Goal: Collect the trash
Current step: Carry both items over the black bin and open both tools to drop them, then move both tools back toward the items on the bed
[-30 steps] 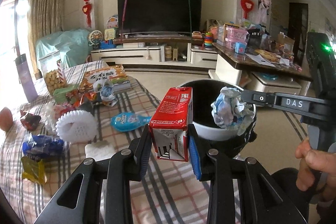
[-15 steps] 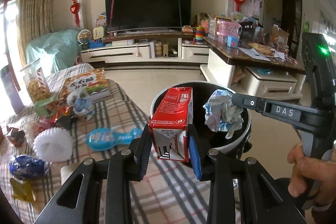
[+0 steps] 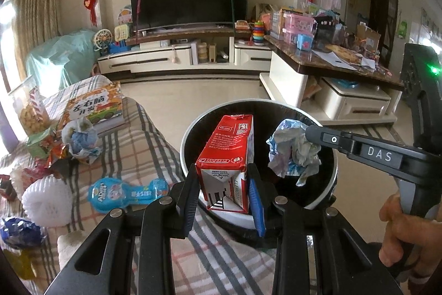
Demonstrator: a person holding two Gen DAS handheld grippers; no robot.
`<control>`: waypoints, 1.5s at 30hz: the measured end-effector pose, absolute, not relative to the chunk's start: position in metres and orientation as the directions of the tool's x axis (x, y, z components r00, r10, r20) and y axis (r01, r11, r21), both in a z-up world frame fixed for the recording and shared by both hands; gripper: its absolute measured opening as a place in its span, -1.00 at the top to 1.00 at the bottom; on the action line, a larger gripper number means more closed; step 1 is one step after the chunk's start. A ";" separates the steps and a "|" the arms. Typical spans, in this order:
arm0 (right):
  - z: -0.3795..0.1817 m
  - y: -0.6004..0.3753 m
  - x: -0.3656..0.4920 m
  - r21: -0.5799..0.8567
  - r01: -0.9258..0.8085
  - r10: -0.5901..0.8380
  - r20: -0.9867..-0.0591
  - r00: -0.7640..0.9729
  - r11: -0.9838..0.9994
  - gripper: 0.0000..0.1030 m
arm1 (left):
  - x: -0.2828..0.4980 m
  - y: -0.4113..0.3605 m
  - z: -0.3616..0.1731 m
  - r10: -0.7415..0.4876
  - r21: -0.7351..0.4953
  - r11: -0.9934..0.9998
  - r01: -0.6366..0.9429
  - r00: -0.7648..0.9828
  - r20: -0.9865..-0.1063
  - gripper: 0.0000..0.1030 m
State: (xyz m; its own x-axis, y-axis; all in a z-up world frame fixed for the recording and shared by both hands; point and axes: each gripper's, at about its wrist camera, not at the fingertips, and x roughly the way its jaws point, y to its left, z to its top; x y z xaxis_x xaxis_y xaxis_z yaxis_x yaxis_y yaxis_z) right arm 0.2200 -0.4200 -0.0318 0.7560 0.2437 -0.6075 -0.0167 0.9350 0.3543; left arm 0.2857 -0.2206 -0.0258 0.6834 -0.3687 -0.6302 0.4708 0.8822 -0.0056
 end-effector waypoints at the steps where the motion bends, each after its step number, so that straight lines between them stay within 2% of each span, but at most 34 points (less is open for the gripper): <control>1: -0.032 -0.421 0.222 0.354 -0.015 0.243 -0.610 0.754 0.935 0.92 | 0.288 -0.223 -0.027 -0.368 -0.007 0.882 0.470 0.681 -0.633 0.38; 8: -0.036 -0.424 0.231 0.356 0.001 0.240 -0.634 0.735 0.934 0.91 | 0.297 -0.234 -0.029 -0.369 -0.014 0.881 0.473 0.668 -0.646 0.36; 10: -0.037 -0.427 0.233 0.364 0.008 0.242 -0.636 0.733 0.932 0.81 | 0.297 -0.235 -0.029 -0.367 -0.016 0.883 0.469 0.670 -0.645 0.35; 11: -0.037 -0.427 0.233 0.367 0.012 0.241 -0.636 0.733 0.930 0.80 | 0.298 -0.234 -0.029 -0.366 -0.016 0.885 0.465 0.672 -0.644 0.28; 12: -0.036 -0.427 0.233 0.371 0.018 0.240 -0.637 0.732 0.928 0.72 | 0.296 -0.233 -0.028 -0.364 -0.017 0.887 0.461 0.676 -0.641 0.19; 14: -0.034 -0.428 0.232 0.372 0.026 0.234 -0.635 0.736 0.928 0.44 | 0.291 -0.230 -0.026 -0.361 -0.018 0.892 0.451 0.688 -0.630 0.15; 16: -0.031 -0.428 0.228 0.375 0.027 0.231 -0.624 0.746 0.926 -0.01 | 0.288 -0.225 -0.025 -0.360 -0.027 0.896 0.443 0.691 -0.626 0.06; 18: -0.028 -0.427 0.224 0.385 0.023 0.237 -0.614 0.753 0.923 -0.22 | 0.282 -0.218 -0.024 -0.358 -0.038 0.902 0.430 0.696 -0.622 -0.07; 19: -0.027 -0.426 0.223 0.388 0.020 0.240 -0.609 0.756 0.921 -0.38 | 0.279 -0.215 -0.024 -0.357 -0.044 0.905 0.424 0.697 -0.622 -0.09; 22: -0.022 -0.419 0.217 0.392 0.013 0.244 -0.599 0.763 0.920 -0.63 | 0.268 -0.203 -0.024 -0.354 -0.062 0.912 0.406 0.699 -0.622 -0.14; 24: -0.020 -0.413 0.212 0.392 0.002 0.251 -0.593 0.765 0.920 -0.69 | 0.259 -0.193 -0.023 -0.347 -0.068 0.918 0.392 0.704 -0.619 -0.22; 30: -0.020 -0.392 0.197 0.382 -0.027 0.267 -0.593 0.760 0.924 -0.76 | 0.228 -0.159 -0.020 -0.332 -0.098 0.932 0.348 0.718 -0.612 -0.32; 45: -0.034 -0.319 0.169 0.373 -0.125 0.346 -0.615 0.708 0.919 -0.77 | 0.155 -0.069 -0.019 -0.237 -0.124 0.971 0.205 0.743 -0.626 -0.33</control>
State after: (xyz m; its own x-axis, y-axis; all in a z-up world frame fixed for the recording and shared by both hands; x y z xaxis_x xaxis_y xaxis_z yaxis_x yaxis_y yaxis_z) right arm 0.1687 -0.3189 -0.0338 0.7083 0.3459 -0.6153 -0.1246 0.9193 0.3733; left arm 0.1555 -0.0687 -0.0190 0.7428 -0.2370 -0.6261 0.2055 0.9708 -0.1238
